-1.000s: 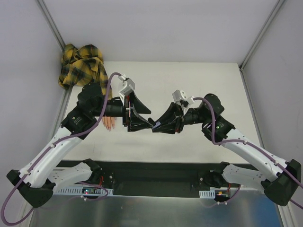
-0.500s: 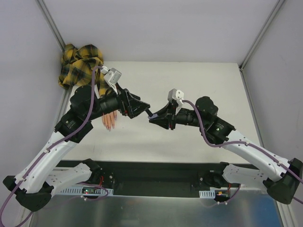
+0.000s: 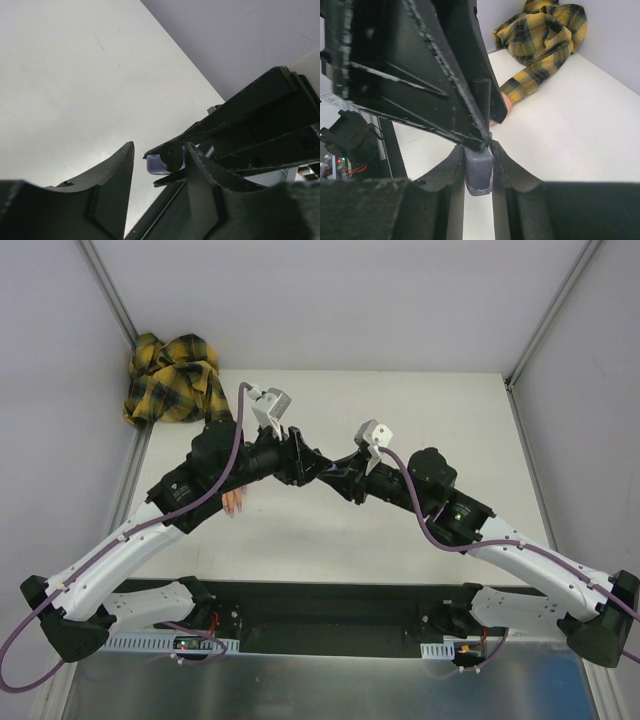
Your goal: Paint the nails
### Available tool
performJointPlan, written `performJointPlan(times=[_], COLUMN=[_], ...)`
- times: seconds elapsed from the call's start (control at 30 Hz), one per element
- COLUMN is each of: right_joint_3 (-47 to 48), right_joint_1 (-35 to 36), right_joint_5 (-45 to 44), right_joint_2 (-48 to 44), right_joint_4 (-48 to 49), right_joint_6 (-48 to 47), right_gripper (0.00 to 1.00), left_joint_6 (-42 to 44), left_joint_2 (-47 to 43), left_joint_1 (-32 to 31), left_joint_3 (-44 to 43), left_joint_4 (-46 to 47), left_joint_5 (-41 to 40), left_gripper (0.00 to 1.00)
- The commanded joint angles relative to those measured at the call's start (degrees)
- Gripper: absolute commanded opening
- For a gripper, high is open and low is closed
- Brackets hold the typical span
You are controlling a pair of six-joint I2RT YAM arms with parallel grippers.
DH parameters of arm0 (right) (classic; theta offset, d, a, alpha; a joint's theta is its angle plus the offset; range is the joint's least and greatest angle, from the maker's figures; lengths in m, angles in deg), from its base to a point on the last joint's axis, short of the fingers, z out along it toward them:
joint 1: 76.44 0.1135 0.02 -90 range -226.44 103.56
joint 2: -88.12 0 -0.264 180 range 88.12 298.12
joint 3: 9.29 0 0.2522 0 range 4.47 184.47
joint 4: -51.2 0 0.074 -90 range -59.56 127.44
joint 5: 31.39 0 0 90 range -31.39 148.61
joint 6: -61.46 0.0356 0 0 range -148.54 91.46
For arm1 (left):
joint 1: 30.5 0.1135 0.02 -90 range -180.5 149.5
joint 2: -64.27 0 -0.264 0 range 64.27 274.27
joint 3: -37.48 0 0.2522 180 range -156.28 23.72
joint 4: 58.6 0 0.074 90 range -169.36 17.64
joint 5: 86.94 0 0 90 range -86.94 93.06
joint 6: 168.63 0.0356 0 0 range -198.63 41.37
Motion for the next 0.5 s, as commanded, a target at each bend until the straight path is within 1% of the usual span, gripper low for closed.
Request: performJointPlan(times=[0.0, 0.03, 0.13, 0.17, 0.2, 0.23, 0.27, 0.3, 0.33, 0.37, 0.4, 0.47], right_joint_3=[2.37, 2.28, 1.49, 1.31, 1.22, 0.79, 0.26, -1.05, -4.81, -7.19, -8.7, -8.28], right_joint_1=[0.93, 0.93, 1.02, 0.94, 0.67, 0.24, -0.64, -3.61, -5.64, -7.4, -9.85, -11.28], right_joint_5=[-2.79, -2.09, -0.6, 0.02, 2.2, 4.13, 7.2, 17.67, 24.48, 30.98, 40.1, 45.96], right_joint_2=[-0.64, -0.82, -1.17, -1.34, -1.43, -1.69, -1.96, -2.22, -2.31, -1.62, -0.74, 3.46], right_joint_4=[3.69, 3.77, 4.04, 4.13, 4.39, 4.91, 6.05, 12.15, 18.13, 25.93, 42.37, 53.03], right_joint_6=[-1.56, -1.73, -2.7, -2.88, -2.7, -2.36, -1.22, 2.79, 6.92, 11.4, 22.67, 31.36], right_gripper=[0.0, 0.0, 0.0, 0.0, 0.0, 0.0, 0.0, 0.0, 0.0, 0.0, 0.0, 0.0], left_joint_6=[0.92, 1.01, 1.45, 2.06, 2.42, 3.03, 3.99, 4.0, 3.83, 2.17, 0.5, -3.8], left_joint_2=[1.24, 1.42, 2.21, 2.3, 2.39, 1.86, 1.25, 0.46, -1.81, -2.88, -3.76, -4.47], left_joint_1=[-0.63, -0.71, -0.62, -0.62, -0.62, -0.62, -0.62, -0.54, -0.45, -0.45, -0.45, -0.27], left_joint_3=[-2.76, -2.85, -3.46, -3.55, -3.47, -2.94, -0.59, 1.52, 4.24, 10.19, 12.94, 16.56], left_joint_4=[0.7, 0.7, 0.79, 0.96, 1.22, 4.36, 7.26, 11.12, 22.9, 30.59, 37.28, 47.93], left_joint_5=[-3.23, -3.14, -1.91, -0.6, 0.98, 3.17, 10.76, 14.58, 19.23, 28.32, 33.02, 37.01], left_gripper=[0.36, 0.31, 0.1, 0.0, 0.0, 0.0, 0.0, 0.0, 0.0, 0.0, 0.0, 0.0])
